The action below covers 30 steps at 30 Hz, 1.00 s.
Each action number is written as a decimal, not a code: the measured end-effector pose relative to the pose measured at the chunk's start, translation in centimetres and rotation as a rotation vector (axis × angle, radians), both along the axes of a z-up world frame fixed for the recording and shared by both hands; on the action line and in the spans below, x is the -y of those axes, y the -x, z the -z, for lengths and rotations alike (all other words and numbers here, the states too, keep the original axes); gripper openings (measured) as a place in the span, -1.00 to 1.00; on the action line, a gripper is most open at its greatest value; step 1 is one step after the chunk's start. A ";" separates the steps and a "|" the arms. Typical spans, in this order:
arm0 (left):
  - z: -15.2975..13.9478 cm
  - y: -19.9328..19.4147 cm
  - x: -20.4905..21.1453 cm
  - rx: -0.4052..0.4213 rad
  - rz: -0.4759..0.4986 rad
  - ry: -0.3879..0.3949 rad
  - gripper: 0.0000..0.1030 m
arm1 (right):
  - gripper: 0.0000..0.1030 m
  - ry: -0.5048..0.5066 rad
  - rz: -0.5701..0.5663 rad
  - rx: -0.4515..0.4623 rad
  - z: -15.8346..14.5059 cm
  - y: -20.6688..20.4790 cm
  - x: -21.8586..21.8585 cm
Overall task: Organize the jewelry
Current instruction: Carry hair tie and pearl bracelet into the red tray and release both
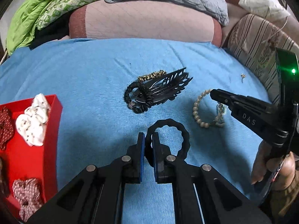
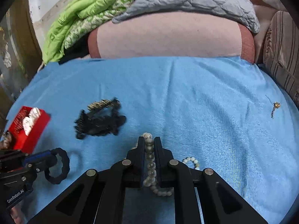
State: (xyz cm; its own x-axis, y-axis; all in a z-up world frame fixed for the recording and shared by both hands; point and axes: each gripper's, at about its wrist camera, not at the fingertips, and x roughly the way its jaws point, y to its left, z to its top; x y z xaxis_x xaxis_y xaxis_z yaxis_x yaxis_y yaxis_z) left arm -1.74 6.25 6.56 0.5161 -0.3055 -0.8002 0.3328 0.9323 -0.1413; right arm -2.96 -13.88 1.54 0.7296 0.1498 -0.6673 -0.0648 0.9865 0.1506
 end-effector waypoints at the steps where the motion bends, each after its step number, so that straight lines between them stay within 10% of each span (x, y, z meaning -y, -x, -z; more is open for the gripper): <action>1: -0.4 0.2 -0.3 0.004 -0.004 0.005 -0.86 | -0.79 -0.010 -0.002 0.010 -0.4 0.5 -0.2; 15: -6.9 4.1 -9.0 0.149 -0.127 0.003 -0.86 | -0.79 -0.063 -0.040 0.050 -3.8 6.0 -4.5; 30: -2.5 1.5 -22.0 0.070 -0.352 -0.148 -0.86 | -0.79 -0.013 -0.279 0.069 -8.4 7.0 -17.4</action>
State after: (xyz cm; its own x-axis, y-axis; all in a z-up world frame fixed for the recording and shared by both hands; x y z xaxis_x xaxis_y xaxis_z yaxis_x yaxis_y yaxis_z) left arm -3.29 28.26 9.06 0.6238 0.0162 -0.7814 -0.0066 0.9999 0.0155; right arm -9.95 3.53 9.94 0.7028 0.3595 -0.6139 -0.3443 0.9270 0.1487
